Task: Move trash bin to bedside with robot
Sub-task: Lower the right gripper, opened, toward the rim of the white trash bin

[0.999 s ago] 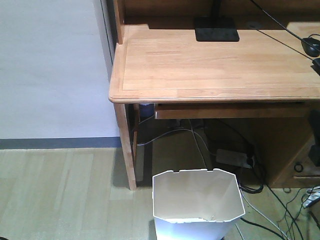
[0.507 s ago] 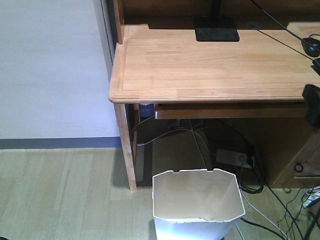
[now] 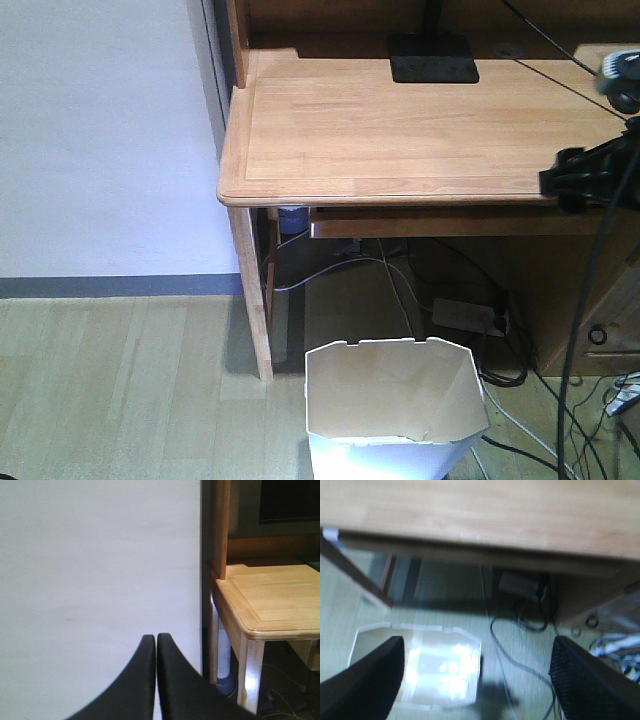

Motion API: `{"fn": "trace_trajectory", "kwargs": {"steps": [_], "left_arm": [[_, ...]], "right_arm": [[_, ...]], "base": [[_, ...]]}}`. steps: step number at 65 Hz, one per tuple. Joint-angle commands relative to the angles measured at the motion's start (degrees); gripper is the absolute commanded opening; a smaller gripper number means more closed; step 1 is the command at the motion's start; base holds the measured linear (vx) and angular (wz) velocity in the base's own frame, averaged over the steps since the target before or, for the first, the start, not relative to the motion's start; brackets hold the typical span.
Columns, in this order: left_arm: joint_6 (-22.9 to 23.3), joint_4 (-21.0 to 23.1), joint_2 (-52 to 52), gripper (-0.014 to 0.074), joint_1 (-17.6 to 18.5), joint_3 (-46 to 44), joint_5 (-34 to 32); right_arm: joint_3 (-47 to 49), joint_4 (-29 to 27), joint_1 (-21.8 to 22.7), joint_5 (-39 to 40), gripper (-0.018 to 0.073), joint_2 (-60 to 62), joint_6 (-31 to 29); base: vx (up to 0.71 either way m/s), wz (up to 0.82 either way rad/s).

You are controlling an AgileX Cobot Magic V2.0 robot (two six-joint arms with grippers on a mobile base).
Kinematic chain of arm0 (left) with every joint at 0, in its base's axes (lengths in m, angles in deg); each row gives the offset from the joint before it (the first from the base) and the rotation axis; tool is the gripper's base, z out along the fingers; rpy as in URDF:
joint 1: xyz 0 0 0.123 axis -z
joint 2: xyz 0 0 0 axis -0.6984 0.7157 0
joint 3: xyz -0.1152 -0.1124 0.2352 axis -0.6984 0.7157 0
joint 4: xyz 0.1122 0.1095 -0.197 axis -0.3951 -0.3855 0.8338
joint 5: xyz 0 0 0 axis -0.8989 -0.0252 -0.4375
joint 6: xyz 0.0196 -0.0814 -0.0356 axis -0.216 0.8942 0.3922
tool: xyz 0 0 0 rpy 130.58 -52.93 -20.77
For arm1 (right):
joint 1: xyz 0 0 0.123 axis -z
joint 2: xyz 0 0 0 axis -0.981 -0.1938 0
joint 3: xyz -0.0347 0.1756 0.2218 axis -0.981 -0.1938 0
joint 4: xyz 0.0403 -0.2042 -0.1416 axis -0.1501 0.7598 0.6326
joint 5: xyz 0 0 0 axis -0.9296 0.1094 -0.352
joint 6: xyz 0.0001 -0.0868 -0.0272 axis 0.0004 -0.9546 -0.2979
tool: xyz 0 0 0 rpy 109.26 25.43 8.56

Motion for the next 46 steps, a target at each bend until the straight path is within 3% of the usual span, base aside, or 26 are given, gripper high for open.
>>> {"fn": "trace_trajectory", "kwargs": {"steps": [1,13,21,36,46], "left_arm": [[0.3,0.1,-0.3,-0.0006,0.4,-1.4,-4.2],[0.3,0.1,-0.3,-0.0006,0.4,-1.4,-4.2],[0.3,0.1,-0.3,-0.0006,0.4,-1.4,-4.2],[0.3,0.1,-0.3,-0.0006,0.4,-1.4,-4.2],[0.3,0.1,-0.3,-0.0006,0.4,-1.4,-4.2]], "right_arm": [[3.0,-2.5,0.5,0.6,0.0557,-4.4,-3.5],[3.4,-11.7,5.0,3.1,0.0557,-14.2,-12.6],[3.4,-14.7,8.2,4.2,0.0557,-20.6,-19.7],[3.4,-16.1,15.0,9.0,0.0557,-32.6,-21.7],[4.4,-16.3,14.8,11.0,0.0557,-40.2,-25.0]], "base": [[0.00,0.00],[0.00,0.00],[0.00,0.00],[0.00,0.00],[0.00,0.00]]}}
